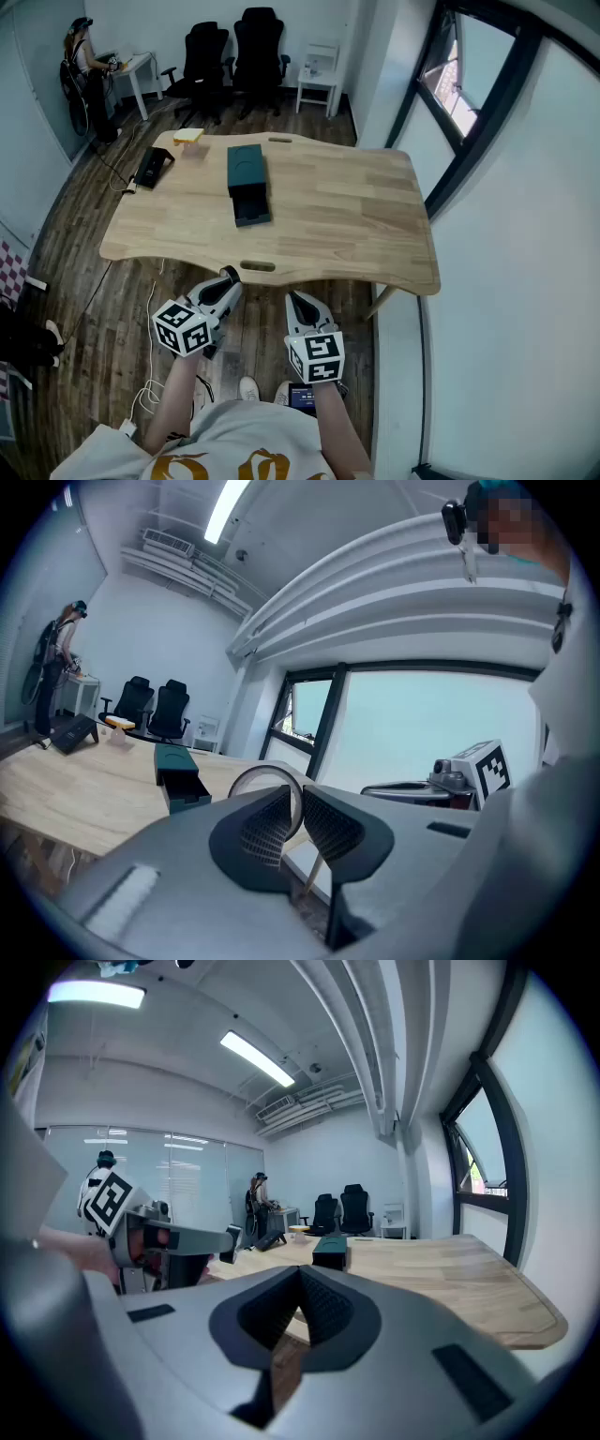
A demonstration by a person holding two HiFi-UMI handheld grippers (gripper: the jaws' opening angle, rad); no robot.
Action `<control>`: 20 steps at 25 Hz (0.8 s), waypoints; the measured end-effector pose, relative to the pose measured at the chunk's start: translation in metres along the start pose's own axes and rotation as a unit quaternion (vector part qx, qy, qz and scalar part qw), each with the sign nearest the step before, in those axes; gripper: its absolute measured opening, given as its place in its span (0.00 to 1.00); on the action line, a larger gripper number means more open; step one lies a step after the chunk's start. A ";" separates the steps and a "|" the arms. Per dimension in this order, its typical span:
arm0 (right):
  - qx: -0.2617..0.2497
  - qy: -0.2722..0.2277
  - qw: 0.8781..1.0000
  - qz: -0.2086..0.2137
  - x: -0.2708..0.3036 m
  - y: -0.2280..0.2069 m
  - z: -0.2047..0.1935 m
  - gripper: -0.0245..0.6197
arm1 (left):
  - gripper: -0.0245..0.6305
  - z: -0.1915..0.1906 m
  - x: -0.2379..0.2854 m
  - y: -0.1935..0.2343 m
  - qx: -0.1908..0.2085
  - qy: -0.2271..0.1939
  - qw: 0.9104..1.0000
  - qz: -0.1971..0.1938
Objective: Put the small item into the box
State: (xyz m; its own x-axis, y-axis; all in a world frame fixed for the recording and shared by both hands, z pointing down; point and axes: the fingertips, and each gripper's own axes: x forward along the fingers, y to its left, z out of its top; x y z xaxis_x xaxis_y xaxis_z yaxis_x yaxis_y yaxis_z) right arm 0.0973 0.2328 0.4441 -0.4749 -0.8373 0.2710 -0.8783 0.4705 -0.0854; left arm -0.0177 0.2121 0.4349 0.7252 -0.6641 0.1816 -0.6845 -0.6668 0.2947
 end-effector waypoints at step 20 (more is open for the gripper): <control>0.006 0.008 0.999 0.032 -0.006 -0.025 -0.011 0.05 | 0.11 -0.001 0.001 0.000 -0.015 -0.014 0.999 0.051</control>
State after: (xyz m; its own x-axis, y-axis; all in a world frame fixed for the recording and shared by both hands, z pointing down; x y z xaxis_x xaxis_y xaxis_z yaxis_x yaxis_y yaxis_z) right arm 0.1224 0.2293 0.4551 -0.5297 -0.8007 0.2799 -0.8464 0.5201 -0.1140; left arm -0.0168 0.2122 0.4364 0.6494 -0.7372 0.1865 -0.7518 -0.5856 0.3033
